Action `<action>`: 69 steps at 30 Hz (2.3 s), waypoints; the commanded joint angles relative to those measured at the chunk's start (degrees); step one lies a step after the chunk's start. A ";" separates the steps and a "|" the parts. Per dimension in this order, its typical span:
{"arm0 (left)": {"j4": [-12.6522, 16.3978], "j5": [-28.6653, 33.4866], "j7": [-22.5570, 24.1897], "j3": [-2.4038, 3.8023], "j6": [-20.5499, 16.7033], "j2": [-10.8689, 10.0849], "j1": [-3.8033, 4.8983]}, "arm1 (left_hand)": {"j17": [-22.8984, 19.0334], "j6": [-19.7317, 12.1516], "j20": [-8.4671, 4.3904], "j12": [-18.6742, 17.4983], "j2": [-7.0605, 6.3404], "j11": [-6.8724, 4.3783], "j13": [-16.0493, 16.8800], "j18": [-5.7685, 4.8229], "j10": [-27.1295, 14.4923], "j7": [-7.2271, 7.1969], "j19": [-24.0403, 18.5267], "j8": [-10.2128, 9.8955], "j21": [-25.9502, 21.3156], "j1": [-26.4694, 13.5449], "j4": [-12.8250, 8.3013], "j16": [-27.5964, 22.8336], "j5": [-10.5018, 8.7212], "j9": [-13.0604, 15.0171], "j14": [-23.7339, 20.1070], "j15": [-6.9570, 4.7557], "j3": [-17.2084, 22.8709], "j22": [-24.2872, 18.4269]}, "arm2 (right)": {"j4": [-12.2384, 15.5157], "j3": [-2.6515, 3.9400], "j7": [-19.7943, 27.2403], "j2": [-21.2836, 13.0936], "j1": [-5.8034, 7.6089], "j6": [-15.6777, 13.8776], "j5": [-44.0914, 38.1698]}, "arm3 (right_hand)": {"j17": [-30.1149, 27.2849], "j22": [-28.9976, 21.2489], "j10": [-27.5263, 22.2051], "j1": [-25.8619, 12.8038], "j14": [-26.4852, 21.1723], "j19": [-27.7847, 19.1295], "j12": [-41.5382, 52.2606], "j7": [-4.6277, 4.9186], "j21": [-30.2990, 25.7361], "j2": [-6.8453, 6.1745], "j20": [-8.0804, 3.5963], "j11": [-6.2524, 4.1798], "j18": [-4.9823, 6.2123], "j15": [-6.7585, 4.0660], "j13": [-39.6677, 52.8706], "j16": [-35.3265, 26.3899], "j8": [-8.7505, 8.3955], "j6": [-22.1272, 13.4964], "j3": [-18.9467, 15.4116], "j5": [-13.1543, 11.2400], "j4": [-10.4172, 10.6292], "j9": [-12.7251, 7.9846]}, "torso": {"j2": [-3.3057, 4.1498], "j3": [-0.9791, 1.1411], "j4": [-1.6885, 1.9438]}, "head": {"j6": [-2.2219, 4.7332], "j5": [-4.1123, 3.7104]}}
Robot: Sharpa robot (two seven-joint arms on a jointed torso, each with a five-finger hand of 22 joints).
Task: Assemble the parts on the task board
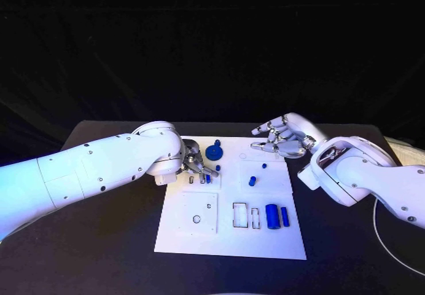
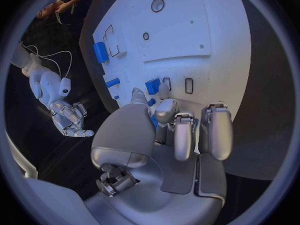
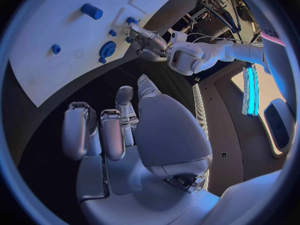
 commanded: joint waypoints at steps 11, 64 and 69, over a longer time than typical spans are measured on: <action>-0.85 -0.49 -3.53 0.05 2.11 0.74 0.09 | 15.09 -1.31 -0.13 0.54 1.49 -0.25 0.54 -0.63 0.60 -0.07 1.03 1.56 0.68 3.87 -0.71 0.17 1.15 2.31 6.04 -0.47 1.43 3.19 | -0.20 -0.05 -0.52 0.38 -0.02 1.68 -0.33 | 4.43 -0.13 -0.34 -0.60 3.40 -0.25 -0.50 -0.09 -0.30 0.22 -0.30 0.03 0.34 -0.29 -0.18 -0.36 0.12 0.53 -0.55 0.37 0.11 0.01 | 0.02 -0.03 -0.03 | -0.34 -0.02; 0.69 0.96 -1.63 -0.03 -2.83 -1.38 0.04 | 15.09 -4.49 -0.01 -2.71 -13.54 -0.11 -1.25 -0.68 0.55 0.41 0.91 1.28 0.67 5.70 -11.97 0.17 5.53 8.66 6.04 -0.36 55.98 4.29 | -0.82 -0.28 -0.71 0.92 -0.20 2.93 0.17 | 4.03 -0.31 -0.35 -1.14 3.30 -0.33 -0.55 -0.15 -0.46 0.61 -0.35 -0.01 0.36 -0.34 -0.51 -0.72 0.13 0.87 -1.10 0.96 0.53 0.01 | -0.03 0.05 0.08 | -1.01 0.03; 1.01 0.50 -1.58 -0.17 -3.83 -1.37 0.02 | 15.09 -4.46 -0.03 -2.64 -13.51 -0.14 -1.22 -0.76 0.65 0.37 1.09 1.46 0.87 5.35 -12.10 0.17 5.54 8.84 6.04 -0.39 56.31 4.65 | -0.84 -0.29 -0.60 0.95 -0.23 2.96 0.26 | 4.06 -0.32 -0.31 -1.31 3.32 -0.33 -0.48 -0.15 -0.47 0.67 -0.35 -0.01 0.36 -0.34 -0.50 -0.70 0.11 0.88 -1.21 0.97 0.62 0.00 | -0.02 0.03 0.07 | -1.11 0.07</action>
